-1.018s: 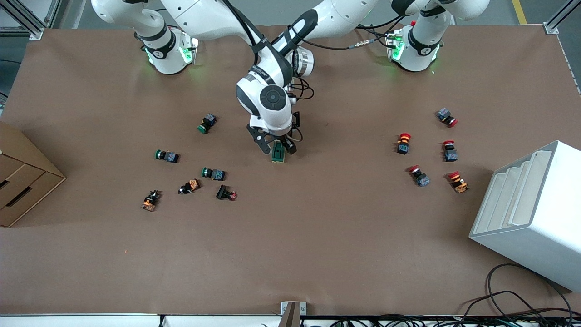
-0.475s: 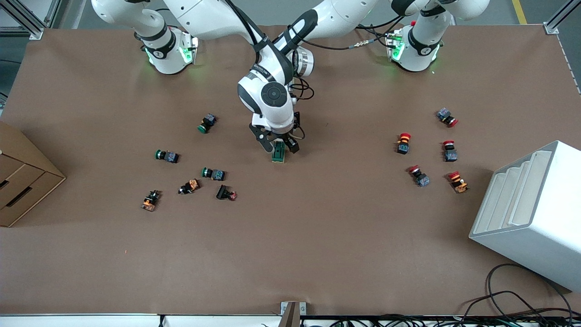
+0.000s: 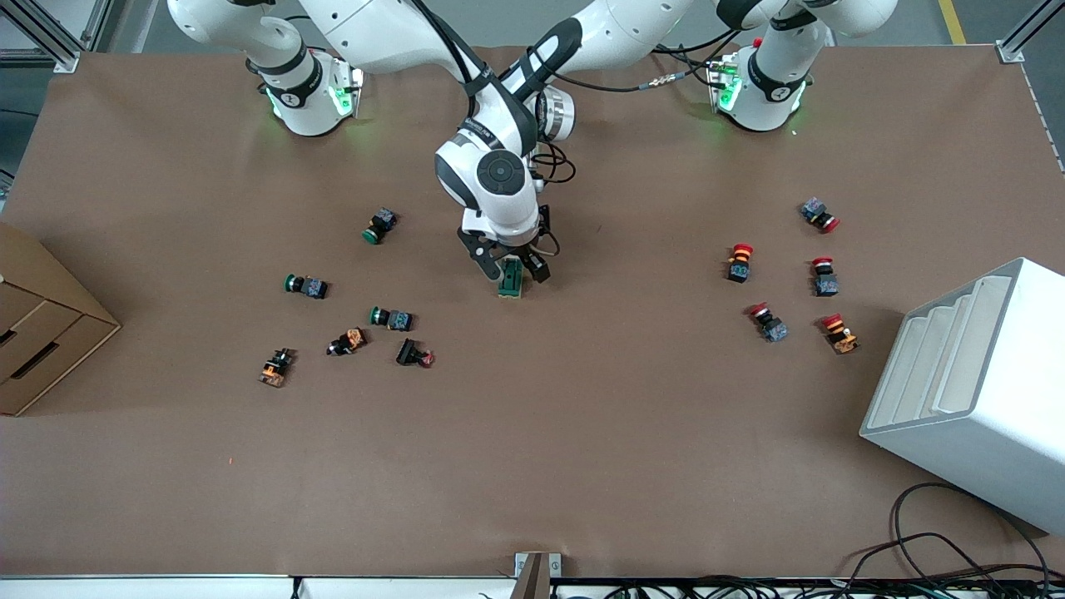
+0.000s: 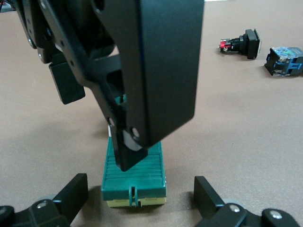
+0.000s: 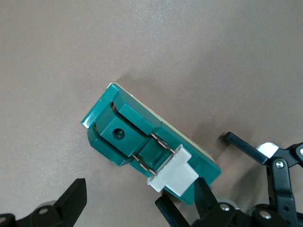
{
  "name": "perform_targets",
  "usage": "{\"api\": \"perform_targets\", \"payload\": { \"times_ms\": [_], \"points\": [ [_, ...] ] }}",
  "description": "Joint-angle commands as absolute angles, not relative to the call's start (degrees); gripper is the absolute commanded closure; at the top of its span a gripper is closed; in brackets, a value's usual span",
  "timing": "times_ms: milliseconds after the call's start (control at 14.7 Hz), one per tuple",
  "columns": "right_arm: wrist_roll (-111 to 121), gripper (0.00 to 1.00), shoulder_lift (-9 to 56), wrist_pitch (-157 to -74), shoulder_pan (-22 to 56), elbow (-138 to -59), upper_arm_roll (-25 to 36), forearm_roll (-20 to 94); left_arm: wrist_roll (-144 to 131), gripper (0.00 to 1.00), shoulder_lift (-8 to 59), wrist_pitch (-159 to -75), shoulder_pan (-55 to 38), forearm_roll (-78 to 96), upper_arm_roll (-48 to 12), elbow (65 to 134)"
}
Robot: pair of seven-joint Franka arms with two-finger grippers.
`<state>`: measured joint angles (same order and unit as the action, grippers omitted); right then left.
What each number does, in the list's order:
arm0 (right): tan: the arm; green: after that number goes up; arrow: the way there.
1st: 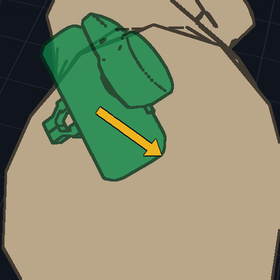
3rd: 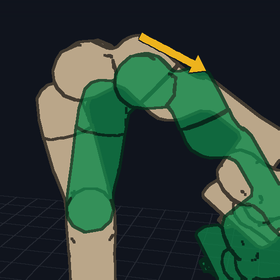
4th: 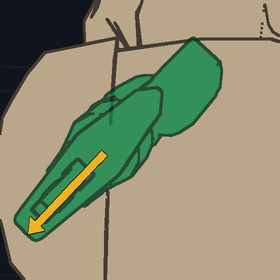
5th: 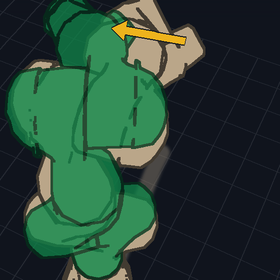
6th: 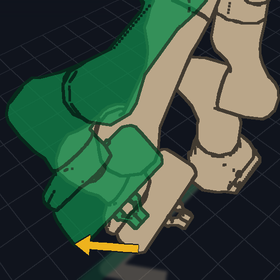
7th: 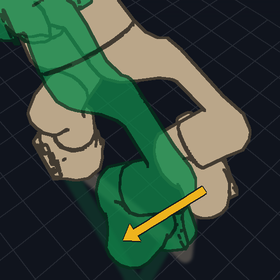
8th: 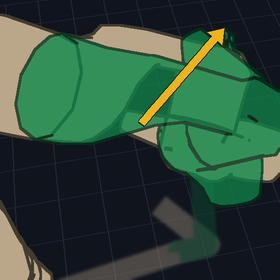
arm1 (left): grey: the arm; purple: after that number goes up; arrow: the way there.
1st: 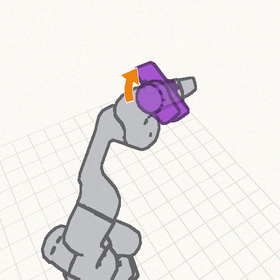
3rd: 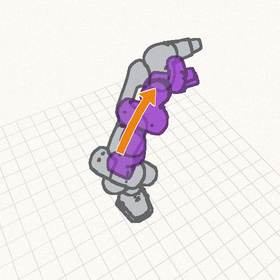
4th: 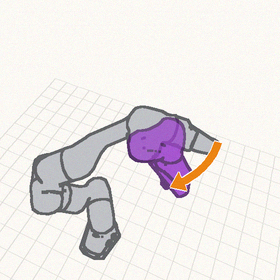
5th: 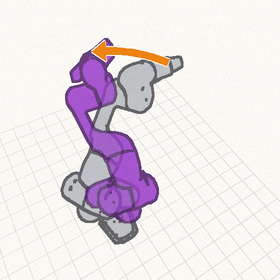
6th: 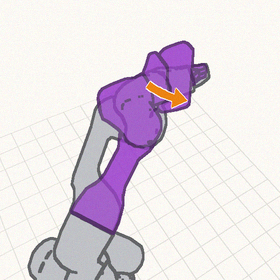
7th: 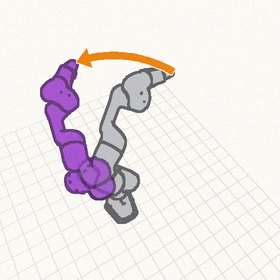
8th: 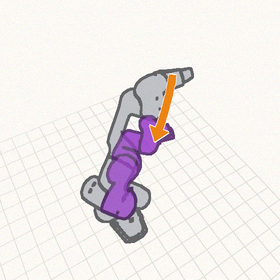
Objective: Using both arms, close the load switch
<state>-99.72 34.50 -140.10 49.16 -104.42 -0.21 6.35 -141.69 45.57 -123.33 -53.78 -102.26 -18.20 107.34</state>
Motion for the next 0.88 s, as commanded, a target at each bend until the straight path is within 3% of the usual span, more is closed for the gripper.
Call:
{"api": "perform_targets", "payload": {
  "times_ms": [0, 814],
  "points": [
    [-99.9, 0.0, 36.9, -143.2, 49.6, -104.3, 0.2, 6.3, -142.5, 0.01, 46.8, -123.7, -53.3, -102.7, -17.7, 105.6],
    [-99.0, 0.0, 36.1, -141.2, 46.9, -101.9, 0.4, 6.3, -142.6, 0.01, 46.8, -123.7, -52.6, -102.6, -17.8, 105.4]
  ]
}}
